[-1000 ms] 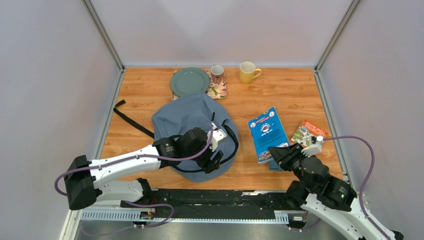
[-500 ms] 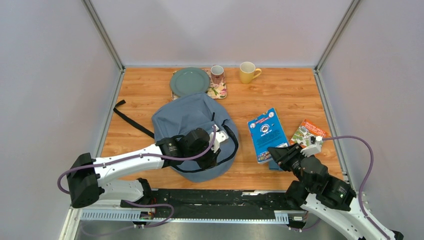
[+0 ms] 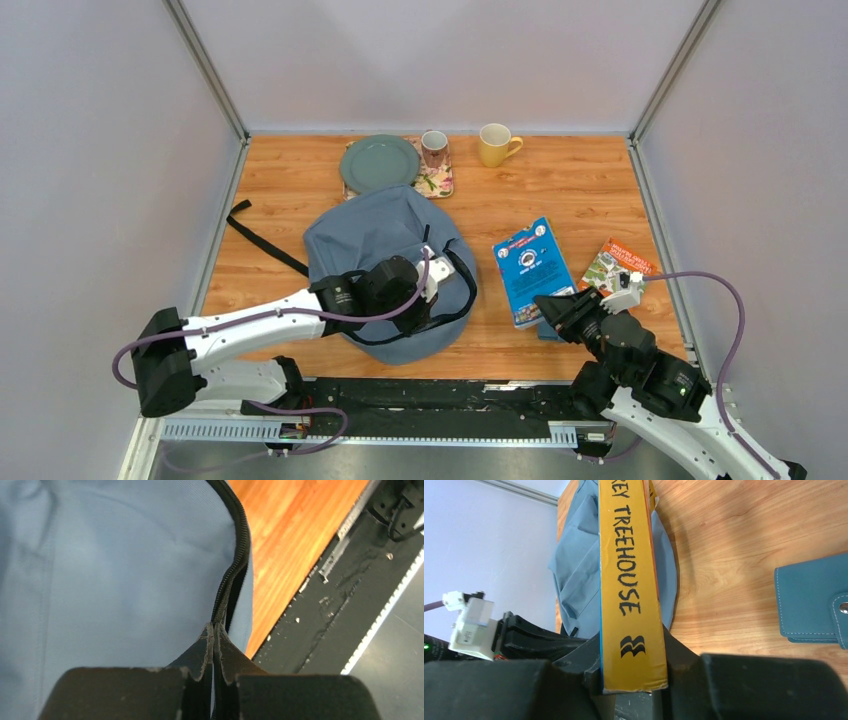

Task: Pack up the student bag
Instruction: Place the book in the student bag.

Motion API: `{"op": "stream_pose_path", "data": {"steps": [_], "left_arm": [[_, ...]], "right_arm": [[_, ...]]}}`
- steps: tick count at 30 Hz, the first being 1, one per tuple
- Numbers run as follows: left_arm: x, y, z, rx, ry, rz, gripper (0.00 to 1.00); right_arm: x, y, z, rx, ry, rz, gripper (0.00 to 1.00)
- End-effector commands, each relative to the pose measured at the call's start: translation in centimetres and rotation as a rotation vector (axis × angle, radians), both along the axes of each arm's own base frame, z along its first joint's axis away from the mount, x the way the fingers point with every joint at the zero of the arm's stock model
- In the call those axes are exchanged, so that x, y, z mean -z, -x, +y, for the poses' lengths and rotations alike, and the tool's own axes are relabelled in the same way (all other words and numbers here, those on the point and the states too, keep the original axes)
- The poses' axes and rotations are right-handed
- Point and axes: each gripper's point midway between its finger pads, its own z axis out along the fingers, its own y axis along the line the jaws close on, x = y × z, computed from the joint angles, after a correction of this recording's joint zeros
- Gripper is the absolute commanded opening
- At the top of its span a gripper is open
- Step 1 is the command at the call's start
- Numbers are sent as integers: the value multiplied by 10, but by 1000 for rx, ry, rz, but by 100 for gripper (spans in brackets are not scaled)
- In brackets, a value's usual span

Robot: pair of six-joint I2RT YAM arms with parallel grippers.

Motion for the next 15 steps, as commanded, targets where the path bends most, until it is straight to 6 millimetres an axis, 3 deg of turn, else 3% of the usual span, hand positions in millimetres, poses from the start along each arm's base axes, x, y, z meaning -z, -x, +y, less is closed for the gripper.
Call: {"op": "stream_pose_path", "data": {"steps": [1,7,15], "left_arm": [[-59,-41,4,-145,77,-223,0],[-113,-76,26,-308,118,-438,0],[-169,-93,41,-411,180,-575,0]], "right_arm": [[-40,2,6,-26,-115,-77,0],[-44,15,13,-119,-86,-47,0],[-52,39,29,-248,-152,13,0]]}}
